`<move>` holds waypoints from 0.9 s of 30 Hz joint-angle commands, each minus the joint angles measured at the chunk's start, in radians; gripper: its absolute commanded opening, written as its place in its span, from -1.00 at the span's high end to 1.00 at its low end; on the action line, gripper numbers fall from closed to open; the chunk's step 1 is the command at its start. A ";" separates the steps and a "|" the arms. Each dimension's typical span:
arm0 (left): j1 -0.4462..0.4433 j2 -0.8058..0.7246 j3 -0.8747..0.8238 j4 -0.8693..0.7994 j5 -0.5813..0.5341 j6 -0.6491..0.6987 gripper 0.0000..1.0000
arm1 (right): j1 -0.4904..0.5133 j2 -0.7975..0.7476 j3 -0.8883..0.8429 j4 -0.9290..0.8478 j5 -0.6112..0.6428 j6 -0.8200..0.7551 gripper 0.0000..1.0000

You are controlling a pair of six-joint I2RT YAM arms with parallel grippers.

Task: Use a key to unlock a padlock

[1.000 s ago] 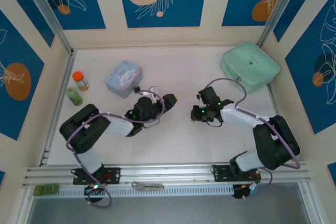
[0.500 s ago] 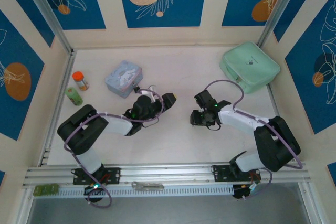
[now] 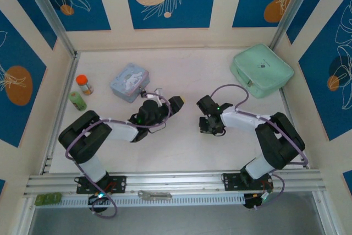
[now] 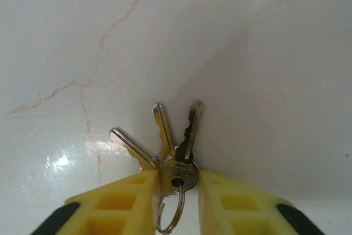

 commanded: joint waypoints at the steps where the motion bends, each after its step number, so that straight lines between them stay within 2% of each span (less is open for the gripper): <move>1: 0.017 -0.037 -0.014 0.011 -0.027 0.023 -0.67 | 0.014 0.089 -0.031 0.053 -0.013 0.041 0.65; 7: 0.027 -0.051 -0.024 0.007 -0.026 0.030 -0.66 | -0.003 0.083 -0.038 0.098 -0.033 0.013 1.00; 11: 0.028 -0.048 -0.023 0.010 -0.015 0.033 -0.67 | -0.048 0.023 -0.052 0.142 -0.067 -0.057 1.00; 15: 0.027 -0.030 -0.026 0.036 0.007 0.001 -0.67 | -0.102 -0.036 -0.067 0.203 -0.151 -0.109 1.00; 27: 0.000 0.047 -0.015 0.100 0.065 -0.058 -0.63 | -0.186 -0.138 -0.125 0.330 -0.311 -0.087 1.00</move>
